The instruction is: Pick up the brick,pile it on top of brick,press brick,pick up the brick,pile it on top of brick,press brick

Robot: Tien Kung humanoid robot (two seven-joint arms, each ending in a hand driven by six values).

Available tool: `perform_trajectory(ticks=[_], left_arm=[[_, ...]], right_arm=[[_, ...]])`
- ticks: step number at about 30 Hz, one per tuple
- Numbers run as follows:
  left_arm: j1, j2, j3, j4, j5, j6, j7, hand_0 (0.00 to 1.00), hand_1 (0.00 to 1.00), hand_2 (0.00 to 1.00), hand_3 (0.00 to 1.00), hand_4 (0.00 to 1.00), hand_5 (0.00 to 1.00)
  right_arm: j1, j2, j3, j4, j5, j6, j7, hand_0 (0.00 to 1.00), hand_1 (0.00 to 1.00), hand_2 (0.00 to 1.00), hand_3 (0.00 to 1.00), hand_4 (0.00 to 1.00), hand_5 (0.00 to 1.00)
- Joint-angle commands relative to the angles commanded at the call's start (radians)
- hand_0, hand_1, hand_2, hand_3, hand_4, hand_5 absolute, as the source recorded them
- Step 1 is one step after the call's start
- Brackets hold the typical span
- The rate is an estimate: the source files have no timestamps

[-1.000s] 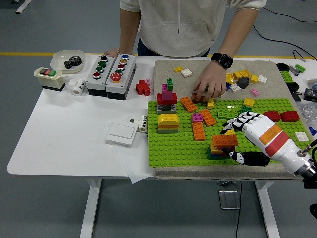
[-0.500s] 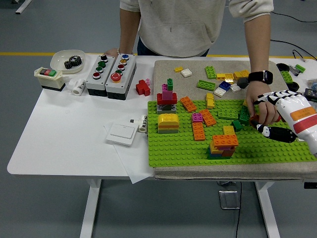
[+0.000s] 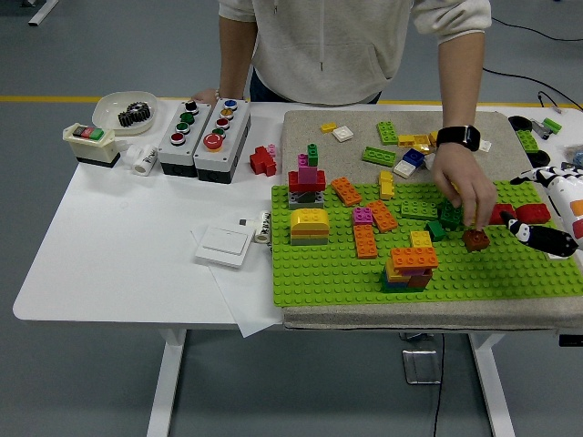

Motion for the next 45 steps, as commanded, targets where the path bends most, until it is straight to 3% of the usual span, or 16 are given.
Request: perform_trajectory(ticks=[10,12,22,28,29,36,45], left_arm=[[0.005,-0.001,-0.004,-0.001,0.009,0.003,0.007,0.81,0.797,0.797,0.59,0.657,0.676],[0.007,0.0,-0.007,-0.001,0.013,0.003,0.01,0.81,0.797,0.796,0.589,0.657,0.676],[0.009,0.001,-0.012,-0.001,0.024,0.004,0.016,0.808,0.795,0.794,0.589,0.657,0.674],[0.007,0.001,-0.009,-0.002,0.02,0.004,0.016,0.808,0.794,0.792,0.588,0.657,0.674],[0.007,0.001,-0.009,-0.002,0.018,0.004,0.015,0.806,0.794,0.792,0.587,0.657,0.673],[0.004,0.001,-0.002,-0.001,0.007,0.005,0.013,0.805,0.792,0.791,0.588,0.657,0.674],[0.001,0.002,0.001,0.0,0.003,0.005,0.013,0.805,0.791,0.791,0.589,0.656,0.673]], right_arm=[[0.025,-0.019,-0.008,-0.084,-0.005,0.06,0.061,0.677,0.662,0.719,0.679,0.775,0.387],[0.058,-0.042,-0.041,-0.129,0.004,0.082,0.087,0.676,0.666,0.724,0.711,0.787,0.388],[0.174,-0.1,-0.206,-0.208,0.046,0.143,0.122,0.673,0.668,0.727,0.713,0.791,0.393],[0.231,-0.106,-0.272,-0.236,0.057,0.158,0.119,0.65,0.655,0.725,0.708,0.79,0.393],[0.238,-0.106,-0.279,-0.24,0.056,0.159,0.12,0.608,0.633,0.712,0.691,0.787,0.394],[0.316,-0.107,-0.378,-0.297,0.046,0.173,0.122,0.609,0.628,0.705,0.689,0.8,0.406],[0.362,-0.099,-0.433,-0.353,0.039,0.185,0.127,0.616,0.628,0.703,0.689,0.801,0.405]])
